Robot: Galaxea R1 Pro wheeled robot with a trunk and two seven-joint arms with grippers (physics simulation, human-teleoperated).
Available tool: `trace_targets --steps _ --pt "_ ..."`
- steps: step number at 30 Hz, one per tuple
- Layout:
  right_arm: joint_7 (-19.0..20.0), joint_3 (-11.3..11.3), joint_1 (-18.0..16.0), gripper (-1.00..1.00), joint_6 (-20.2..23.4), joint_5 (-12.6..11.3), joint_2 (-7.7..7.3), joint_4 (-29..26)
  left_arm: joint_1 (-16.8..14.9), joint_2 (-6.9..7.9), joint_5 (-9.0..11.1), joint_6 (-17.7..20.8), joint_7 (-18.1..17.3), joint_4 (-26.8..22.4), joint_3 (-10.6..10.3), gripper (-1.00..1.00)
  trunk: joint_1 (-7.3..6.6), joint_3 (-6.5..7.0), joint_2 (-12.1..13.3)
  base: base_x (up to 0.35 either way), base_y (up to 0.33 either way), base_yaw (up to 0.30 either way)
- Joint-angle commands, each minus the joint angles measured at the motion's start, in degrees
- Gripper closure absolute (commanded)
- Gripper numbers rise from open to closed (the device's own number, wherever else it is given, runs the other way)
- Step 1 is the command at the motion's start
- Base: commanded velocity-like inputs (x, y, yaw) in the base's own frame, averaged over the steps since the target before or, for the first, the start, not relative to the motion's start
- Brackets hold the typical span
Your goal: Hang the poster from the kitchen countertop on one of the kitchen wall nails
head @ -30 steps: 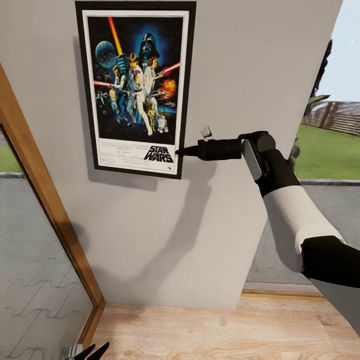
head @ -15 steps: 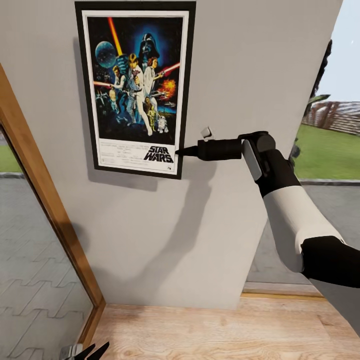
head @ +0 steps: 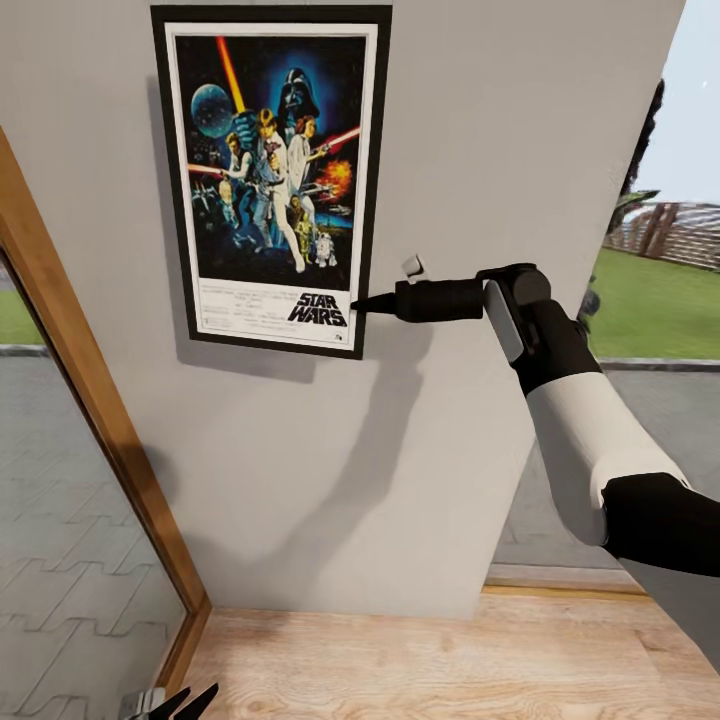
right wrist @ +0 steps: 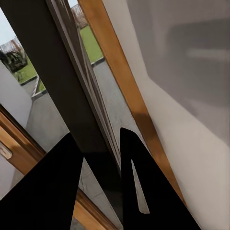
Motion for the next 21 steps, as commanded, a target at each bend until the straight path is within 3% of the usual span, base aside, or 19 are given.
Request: trace_targets --steps 1,21 --pt "0.0 0.0 -0.1 1.0 0.4 -0.3 -0.02 0.0 0.0 0.01 -0.4 -0.3 -0.1 0.0 0.5 -1.0 0.04 -0.13 -0.1 0.0 0.0 0.0" --pt "0.0 0.0 0.1 1.0 0.3 -0.3 -0.03 -0.1 0.0 0.01 -0.4 -0.3 -0.1 0.0 0.4 -1.0 0.04 -0.13 -0.1 0.016 0.0 0.0"
